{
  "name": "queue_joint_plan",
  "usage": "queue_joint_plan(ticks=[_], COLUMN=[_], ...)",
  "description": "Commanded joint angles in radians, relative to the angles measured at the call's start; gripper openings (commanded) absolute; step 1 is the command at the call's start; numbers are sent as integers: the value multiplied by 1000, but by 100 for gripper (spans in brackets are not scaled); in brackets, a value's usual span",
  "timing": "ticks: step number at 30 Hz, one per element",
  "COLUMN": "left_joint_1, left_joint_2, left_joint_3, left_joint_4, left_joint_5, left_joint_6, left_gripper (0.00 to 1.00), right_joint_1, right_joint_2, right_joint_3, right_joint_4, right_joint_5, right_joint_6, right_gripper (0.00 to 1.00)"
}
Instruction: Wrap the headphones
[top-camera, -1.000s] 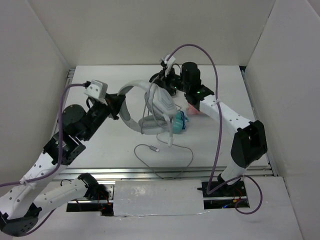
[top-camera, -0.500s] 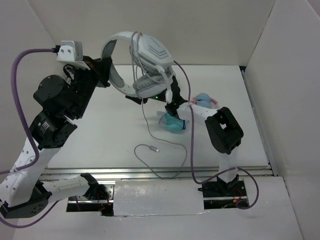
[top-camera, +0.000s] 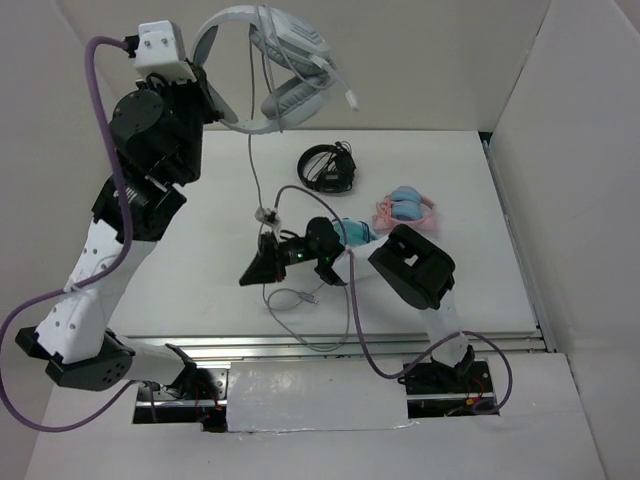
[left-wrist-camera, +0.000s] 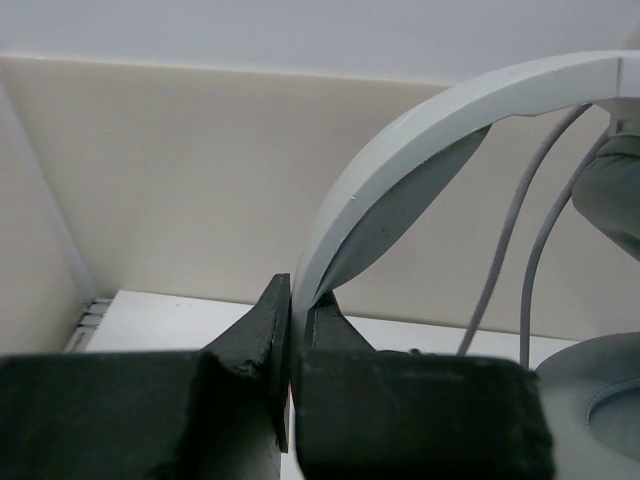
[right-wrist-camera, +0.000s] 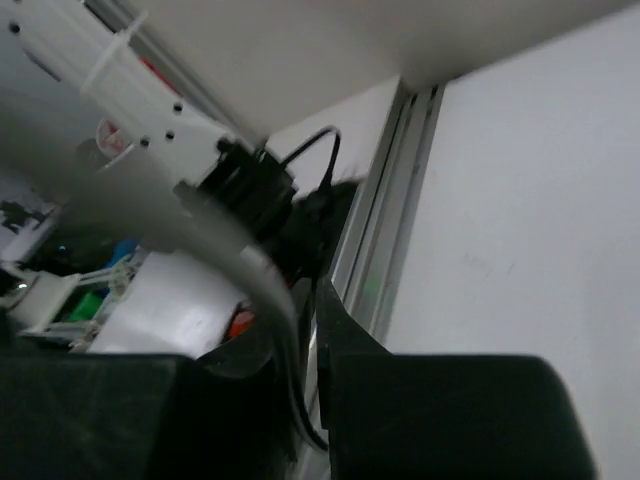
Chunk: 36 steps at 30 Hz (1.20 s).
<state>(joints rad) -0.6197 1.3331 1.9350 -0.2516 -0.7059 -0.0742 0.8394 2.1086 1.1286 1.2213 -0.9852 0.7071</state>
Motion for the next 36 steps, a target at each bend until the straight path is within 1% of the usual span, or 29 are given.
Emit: queue_joint_plan(ticks=[1,2,3,5,6,7,8,9,10,11,12,13,15,16,18,19,20,21,22,23,24,26,27,28,29,32,33,34,36], left_joint_1=[70,87,115,231,280,373,406,435,481,500,511,526,529,526,522,520,518,520,518,514,506,447,446,396,371,299,282,244,171], left_joint_2=[6,9,21,44,55,79,92,121,135,153,179,189,196,193,169,163,153,134,124,114,89,51,35,22,6,-41,-67,-81,-147], left_joint_3=[93,81,78,76,73,50,32,18,-5,-14,-25,-57,-115,-183,-270,-354,-402,-444,-537,-586,-629,-788,-789,-857,-890,-967,-985,-1020,-1059], left_joint_4=[127,133,109,49,17,-17,-20,-21,-34,-41,-43,-40,-17,7,50,69,96,112,132,165,179,240,273,297,317,316,308,289,259], left_joint_5=[-82,-89,-86,1,55,118,135,146,143,148,141,134,115,105,85,76,74,95,117,140,176,218,218,235,223,250,266,311,332], left_joint_6=[4,-4,-19,-132,-183,-267,-291,-309,-350,-364,-375,-387,-386,-394,-406,-430,-443,-456,-469,-476,-484,-454,-453,-391,-374,-312,-299,-232,-222], left_gripper=[0,0,0,0,0,0,0,0,0,0,0,0,0,0,0,0,0,0,0,0,0,0,0,0,0,0,0,0,0], right_joint_1=[-7,-8,-10,-8,-10,-10,-10,-7,0,7,50,81,174,188,216,225,233,240,256,260,263,245,230,199,175,92,75,61,9], right_joint_2=[-134,-169,-244,-329,-372,-474,-537,-596,-730,-807,-879,-1010,-1146,-1176,-1245,-1257,-1266,-1277,-1279,-1277,-1264,-1230,-1214,-1201,-1185,-1132,-1109,-1098,-1061], right_joint_3=[-175,-296,-355,-523,-570,-617,-692,-719,-737,-740,-727,-702,-627,-591,-535,-471,-442,-417,-397,-367,-346,-277,-256,-224,-210,-120,-95,-52,-15], right_joint_4=[461,489,509,523,503,422,355,275,68,-66,-209,-482,-679,-785,-877,-955,-983,-1000,-1008,-1002,-1002,-1010,-1010,-999,-981,-1002,-1014,-1025,-1025], right_joint_5=[-96,-89,-40,11,69,100,132,228,268,311,374,566,763,945,1092,1246,1302,1342,1382,1442,1461,1485,1479,1475,1470,1398,1339,1314,1248], right_joint_6=[123,129,127,111,68,40,8,-76,-130,-196,-342,-406,-564,-586,-659,-679,-696,-795,-836,-916,-955,-1050,-1086,-1118,-1162,-1195,-1209,-1222,-1267], right_gripper=[11,8,2,0,0,0,0,0,0,0,0,0,0,0,0,0,0,0,0,0,0,0,0,0,0,0,0,0,0])
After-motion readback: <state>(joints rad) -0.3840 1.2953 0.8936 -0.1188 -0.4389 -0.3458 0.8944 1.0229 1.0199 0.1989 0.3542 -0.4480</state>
